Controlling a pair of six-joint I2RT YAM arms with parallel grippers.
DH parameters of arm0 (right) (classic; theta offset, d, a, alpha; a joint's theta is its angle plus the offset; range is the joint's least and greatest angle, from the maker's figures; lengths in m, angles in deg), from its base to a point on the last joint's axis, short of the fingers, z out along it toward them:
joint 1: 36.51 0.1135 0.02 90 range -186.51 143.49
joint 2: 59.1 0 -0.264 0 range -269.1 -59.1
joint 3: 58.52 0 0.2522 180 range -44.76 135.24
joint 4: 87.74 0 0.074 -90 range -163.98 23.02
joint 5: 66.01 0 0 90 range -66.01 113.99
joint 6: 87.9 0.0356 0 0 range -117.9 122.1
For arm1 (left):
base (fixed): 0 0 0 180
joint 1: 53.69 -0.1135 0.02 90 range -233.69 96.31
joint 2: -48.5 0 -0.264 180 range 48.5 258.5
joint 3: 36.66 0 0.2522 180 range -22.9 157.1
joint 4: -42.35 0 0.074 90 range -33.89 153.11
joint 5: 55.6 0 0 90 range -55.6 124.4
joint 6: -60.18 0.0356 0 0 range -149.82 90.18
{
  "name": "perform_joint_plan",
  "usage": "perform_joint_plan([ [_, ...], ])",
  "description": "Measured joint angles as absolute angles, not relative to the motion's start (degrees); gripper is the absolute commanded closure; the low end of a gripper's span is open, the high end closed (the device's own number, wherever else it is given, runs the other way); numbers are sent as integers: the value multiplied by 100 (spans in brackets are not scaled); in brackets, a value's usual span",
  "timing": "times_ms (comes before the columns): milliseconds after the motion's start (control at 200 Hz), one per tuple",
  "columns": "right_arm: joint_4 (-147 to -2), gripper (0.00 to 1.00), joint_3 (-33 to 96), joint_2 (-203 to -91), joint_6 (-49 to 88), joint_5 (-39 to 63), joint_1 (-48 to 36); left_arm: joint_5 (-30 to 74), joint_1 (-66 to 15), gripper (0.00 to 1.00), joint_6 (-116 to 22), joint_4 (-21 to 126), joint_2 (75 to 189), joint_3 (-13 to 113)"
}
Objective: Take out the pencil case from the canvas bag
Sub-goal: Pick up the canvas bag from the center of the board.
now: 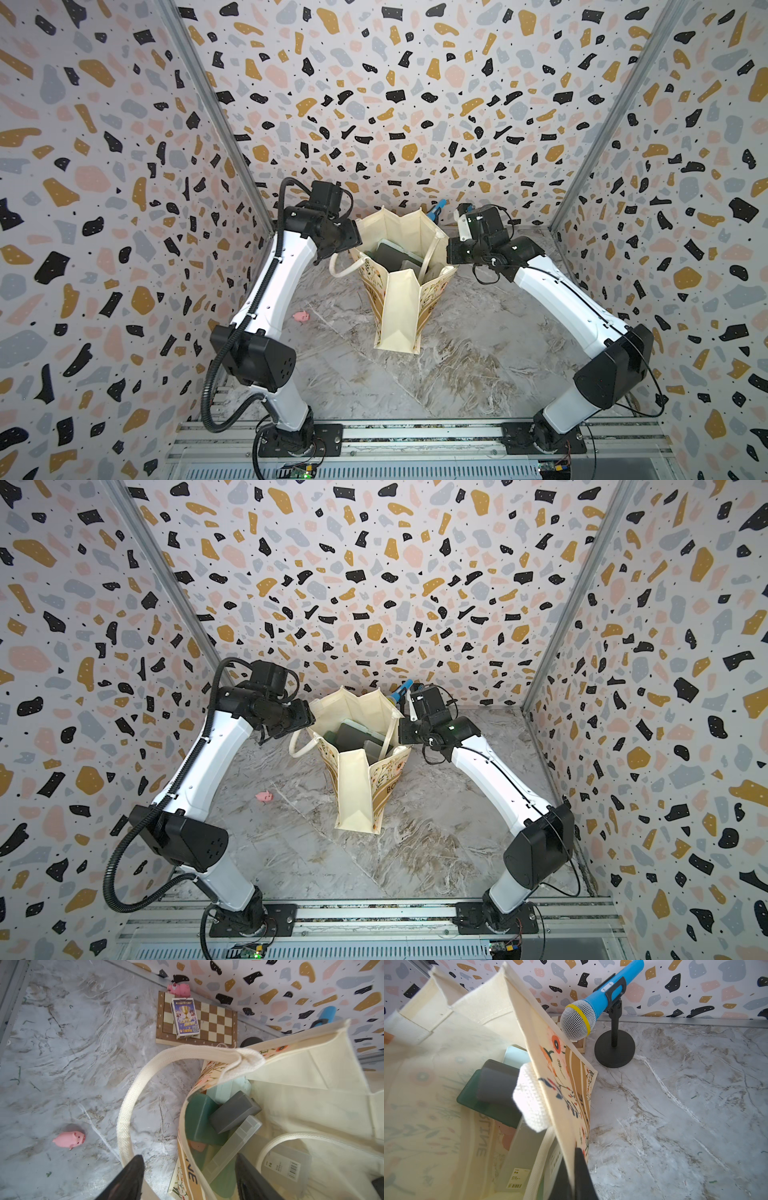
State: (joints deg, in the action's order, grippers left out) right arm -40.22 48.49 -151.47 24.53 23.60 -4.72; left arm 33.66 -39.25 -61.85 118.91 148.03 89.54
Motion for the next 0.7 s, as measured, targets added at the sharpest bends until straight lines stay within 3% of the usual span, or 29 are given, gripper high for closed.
perform_joint_plan([
  [461, -4022, 100, 4849, -15147, 2410, 2387, -439, 3471, -3925, 64, -6074, 12057, 15377, 9374],
  [561, -4025, 100, 4849, -15147, 2410, 2406, -424, 3467, -3925, 65, -6052, 12062, 15454, 9374],
  [696, -4025, 100, 4849, -15147, 2407, 2437, -417, 3452, -3925, 75, -6043, 12070, 15500, 9418],
])
